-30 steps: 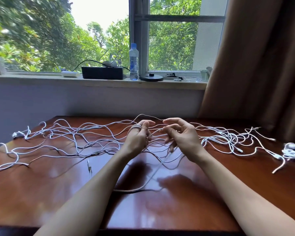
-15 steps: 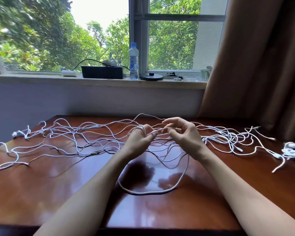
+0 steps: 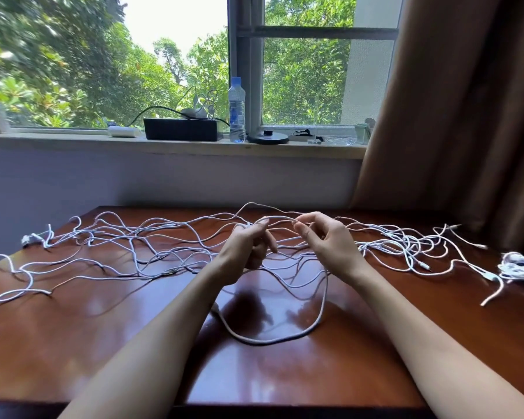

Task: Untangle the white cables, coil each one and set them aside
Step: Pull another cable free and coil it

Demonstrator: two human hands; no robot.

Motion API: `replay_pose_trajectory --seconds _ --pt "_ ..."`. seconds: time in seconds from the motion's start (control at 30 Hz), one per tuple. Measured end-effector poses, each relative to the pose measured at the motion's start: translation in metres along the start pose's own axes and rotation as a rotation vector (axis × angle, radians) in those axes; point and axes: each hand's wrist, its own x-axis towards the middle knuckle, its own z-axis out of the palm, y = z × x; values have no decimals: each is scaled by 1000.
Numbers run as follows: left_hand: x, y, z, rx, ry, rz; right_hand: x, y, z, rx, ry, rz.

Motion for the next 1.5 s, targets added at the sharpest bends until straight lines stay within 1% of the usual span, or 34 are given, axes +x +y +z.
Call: replay_pose_trajectory --seconds 0.07,0.17,0.23,0.3,0.4,0.5,0.63,0.73,0.87,1.03,1.17,1.3,1.4,1.5 --pt "0 3 -1 -70 -27 -50 0 -1 2 60 -48 6" --pt "-3 6 -1 -74 -69 -77 0 -2 2 146 -55 51" --pt "-5 5 0 -51 -103 -58 1 -3 1 209 -19 98" --pt "-6 4 2 -32 -114 -55 2 -1 1 204 53 127" --pt "-3 3 3 -59 -155 -140 4 4 0 156 123 128" --pt "-1 3 2 -172 -174 -167 4 7 1 96 98 106" --pt "1 6 -2 -393 -129 -76 3 10 1 -7 30 58" --pt "2 9 -6 -546 -82 -12 2 12 4 13 -23 51" --pt "2 14 -9 -679 -50 54 1 14 6 36 -53 67" --pt "-1 16 -10 -854 0 91 -4 7 9 24 -149 41" --pt "-1 17 -14 -991 21 75 -6 3 10 -15 -186 26" --pt "0 19 -11 -999 72 47 -9 3 12 27 -287 -5" --pt "1 22 -10 -929 91 18 -10 3 15 83 -333 3" --pt "5 20 -8 -851 145 -20 -11 -1 15 105 -357 8"
